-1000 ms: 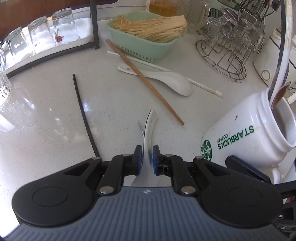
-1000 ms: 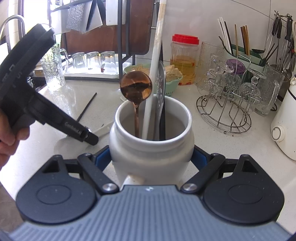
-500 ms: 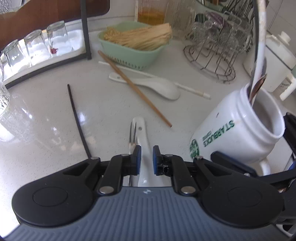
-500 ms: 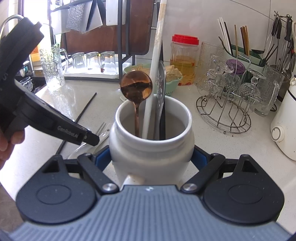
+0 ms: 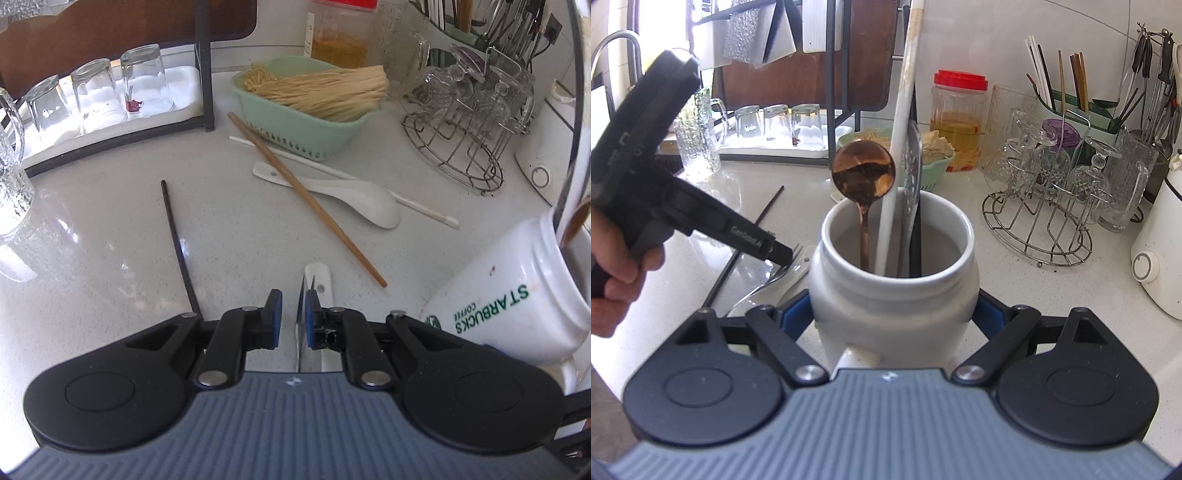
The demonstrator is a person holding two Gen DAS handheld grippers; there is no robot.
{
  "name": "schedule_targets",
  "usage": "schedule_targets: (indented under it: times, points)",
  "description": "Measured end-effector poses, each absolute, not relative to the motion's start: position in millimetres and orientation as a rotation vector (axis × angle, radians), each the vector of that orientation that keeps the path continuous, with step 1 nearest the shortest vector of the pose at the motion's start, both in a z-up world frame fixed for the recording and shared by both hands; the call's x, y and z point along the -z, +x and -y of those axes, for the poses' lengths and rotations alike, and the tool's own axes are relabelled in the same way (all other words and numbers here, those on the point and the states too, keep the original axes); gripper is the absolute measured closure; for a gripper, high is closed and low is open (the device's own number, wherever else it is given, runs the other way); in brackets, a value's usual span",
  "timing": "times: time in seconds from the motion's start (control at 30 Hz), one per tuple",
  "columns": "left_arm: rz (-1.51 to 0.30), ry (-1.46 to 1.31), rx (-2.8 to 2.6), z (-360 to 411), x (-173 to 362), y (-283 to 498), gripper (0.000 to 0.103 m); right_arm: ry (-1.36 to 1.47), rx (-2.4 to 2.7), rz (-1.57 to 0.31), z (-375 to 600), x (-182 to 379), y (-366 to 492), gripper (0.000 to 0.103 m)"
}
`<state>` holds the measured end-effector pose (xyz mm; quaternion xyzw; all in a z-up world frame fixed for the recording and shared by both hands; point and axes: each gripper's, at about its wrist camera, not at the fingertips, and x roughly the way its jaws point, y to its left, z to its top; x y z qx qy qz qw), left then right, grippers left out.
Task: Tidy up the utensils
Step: 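Grasp the silver fork beside the white ceramic spoon with the left tool, then lift the silver fork with the left tool and carry it over the jar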
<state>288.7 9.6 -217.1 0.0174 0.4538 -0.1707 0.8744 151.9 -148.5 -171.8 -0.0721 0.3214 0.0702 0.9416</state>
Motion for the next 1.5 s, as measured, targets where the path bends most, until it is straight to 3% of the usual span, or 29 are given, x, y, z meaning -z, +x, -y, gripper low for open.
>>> schedule_targets:
  times: [0.8,1.5]
  points:
    - [-0.939,0.071,0.386,4,219,291,0.094,-0.160,-0.132,-0.647,146,174,151,0.011]
    - [-0.769,0.043,0.427,-5,142,256,0.094,-0.162,-0.107,-0.635,143,177,150,0.011]
